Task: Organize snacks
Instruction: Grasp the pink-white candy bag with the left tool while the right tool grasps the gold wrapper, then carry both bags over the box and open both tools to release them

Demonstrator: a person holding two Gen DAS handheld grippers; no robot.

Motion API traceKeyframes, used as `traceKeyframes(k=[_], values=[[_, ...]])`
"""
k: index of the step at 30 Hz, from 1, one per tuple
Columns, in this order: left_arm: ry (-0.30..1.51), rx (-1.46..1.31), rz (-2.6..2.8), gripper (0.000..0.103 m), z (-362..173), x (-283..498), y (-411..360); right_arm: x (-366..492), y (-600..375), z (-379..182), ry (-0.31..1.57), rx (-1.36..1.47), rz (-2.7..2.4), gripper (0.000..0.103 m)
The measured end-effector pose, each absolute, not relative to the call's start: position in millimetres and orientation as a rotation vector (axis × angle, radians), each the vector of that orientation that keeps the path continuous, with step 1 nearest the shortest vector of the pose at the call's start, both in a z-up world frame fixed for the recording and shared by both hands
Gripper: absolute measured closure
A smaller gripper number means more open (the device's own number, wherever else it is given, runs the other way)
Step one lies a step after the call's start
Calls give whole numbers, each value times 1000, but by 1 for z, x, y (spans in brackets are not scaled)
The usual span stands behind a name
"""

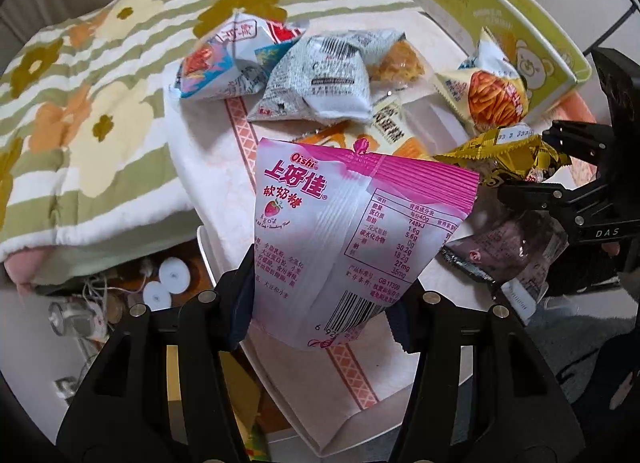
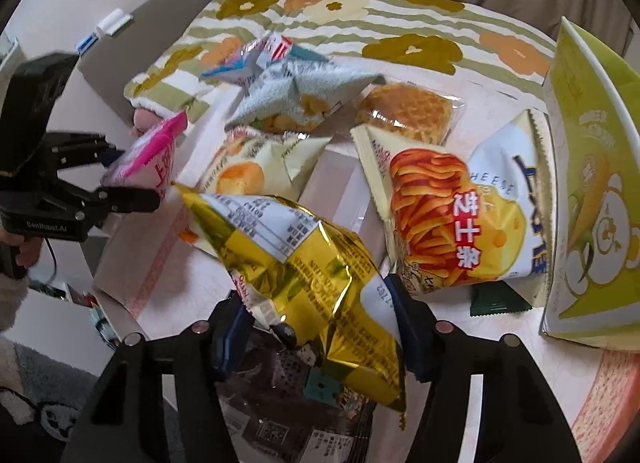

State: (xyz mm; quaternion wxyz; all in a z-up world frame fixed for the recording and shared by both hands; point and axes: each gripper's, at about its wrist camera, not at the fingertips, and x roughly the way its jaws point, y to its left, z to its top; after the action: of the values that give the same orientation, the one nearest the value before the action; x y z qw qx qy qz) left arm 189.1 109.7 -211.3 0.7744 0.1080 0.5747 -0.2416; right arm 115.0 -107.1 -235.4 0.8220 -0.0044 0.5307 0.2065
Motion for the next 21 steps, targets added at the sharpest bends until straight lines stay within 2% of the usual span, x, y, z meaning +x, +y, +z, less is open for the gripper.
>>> traceKeyframes(k=[13,21], values=[[1114,146,-547,52,-148,190,102,88,-129,-161,986,115,372,48],[1001,136,-559,52,-96,208,60,91,-172,-104,861,205,357,50]])
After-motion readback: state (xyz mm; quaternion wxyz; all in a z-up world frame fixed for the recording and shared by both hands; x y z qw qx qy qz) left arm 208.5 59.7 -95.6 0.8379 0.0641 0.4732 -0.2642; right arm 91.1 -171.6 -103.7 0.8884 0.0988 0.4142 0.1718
